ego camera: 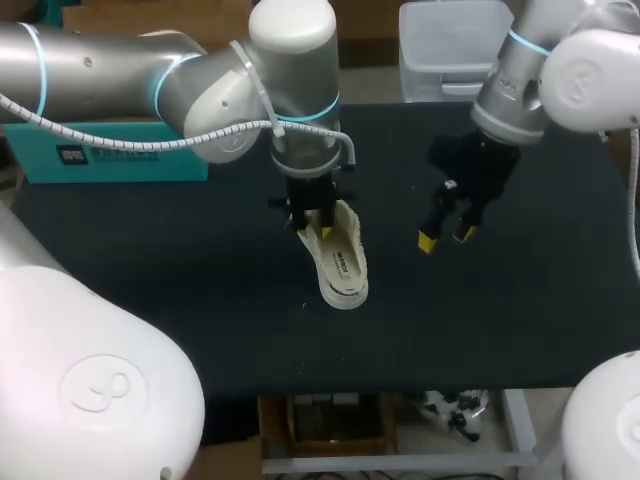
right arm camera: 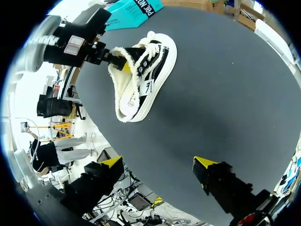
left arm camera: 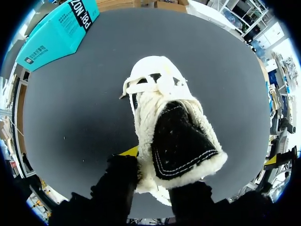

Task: Open the shoe tongue, take the insole out of the shoe, put the insole back into the shoe, and pack the shoe into the shoebox

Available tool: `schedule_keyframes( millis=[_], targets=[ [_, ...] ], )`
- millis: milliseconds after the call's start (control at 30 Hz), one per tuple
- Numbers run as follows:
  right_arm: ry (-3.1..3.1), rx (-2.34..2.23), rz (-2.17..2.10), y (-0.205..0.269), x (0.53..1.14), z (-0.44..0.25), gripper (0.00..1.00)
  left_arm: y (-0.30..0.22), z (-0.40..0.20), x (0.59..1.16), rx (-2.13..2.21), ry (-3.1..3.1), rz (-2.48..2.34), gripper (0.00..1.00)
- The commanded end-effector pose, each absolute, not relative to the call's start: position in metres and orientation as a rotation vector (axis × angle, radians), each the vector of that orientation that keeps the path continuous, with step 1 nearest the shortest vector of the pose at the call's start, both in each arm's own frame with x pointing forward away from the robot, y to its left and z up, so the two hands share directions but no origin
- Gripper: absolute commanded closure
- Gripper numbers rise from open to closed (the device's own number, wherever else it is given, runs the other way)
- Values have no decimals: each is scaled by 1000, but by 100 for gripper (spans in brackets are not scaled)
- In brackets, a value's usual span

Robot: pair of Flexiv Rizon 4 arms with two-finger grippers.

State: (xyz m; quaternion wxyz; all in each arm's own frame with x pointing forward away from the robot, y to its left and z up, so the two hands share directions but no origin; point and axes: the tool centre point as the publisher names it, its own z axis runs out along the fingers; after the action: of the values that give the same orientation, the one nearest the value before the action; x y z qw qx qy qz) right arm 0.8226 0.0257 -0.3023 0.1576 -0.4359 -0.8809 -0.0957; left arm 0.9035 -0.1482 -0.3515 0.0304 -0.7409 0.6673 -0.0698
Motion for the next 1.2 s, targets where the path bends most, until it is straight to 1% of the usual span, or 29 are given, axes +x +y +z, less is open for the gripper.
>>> schedule_keyframes(
  millis=[33,200,367,633,900,1067,1200],
  targets=[
    [-2641,-1169,-196,24,817,-302,0,-150,-361,911,-2321,2071,-198,100],
    [-2887,-912,-55,16,810,-298,0,-148,-361,911,-2349,2064,-182,100],
    [-2873,-892,-25,16,810,-298,0,-144,-348,914,-2218,2201,-205,100],
    [-2873,-892,-25,16,810,-298,0,-141,-314,928,-1731,2520,-387,100],
    [-3030,-780,106,-1,807,-288,0,-136,-279,939,-1254,2700,-509,100],
    [-3160,-690,222,-9,802,-284,0,-134,-253,947,-1065,2705,-553,100],
    [-3160,-690,222,-9,802,-284,0,-132,-236,956,-912,2730,-594,100]
  ],
)
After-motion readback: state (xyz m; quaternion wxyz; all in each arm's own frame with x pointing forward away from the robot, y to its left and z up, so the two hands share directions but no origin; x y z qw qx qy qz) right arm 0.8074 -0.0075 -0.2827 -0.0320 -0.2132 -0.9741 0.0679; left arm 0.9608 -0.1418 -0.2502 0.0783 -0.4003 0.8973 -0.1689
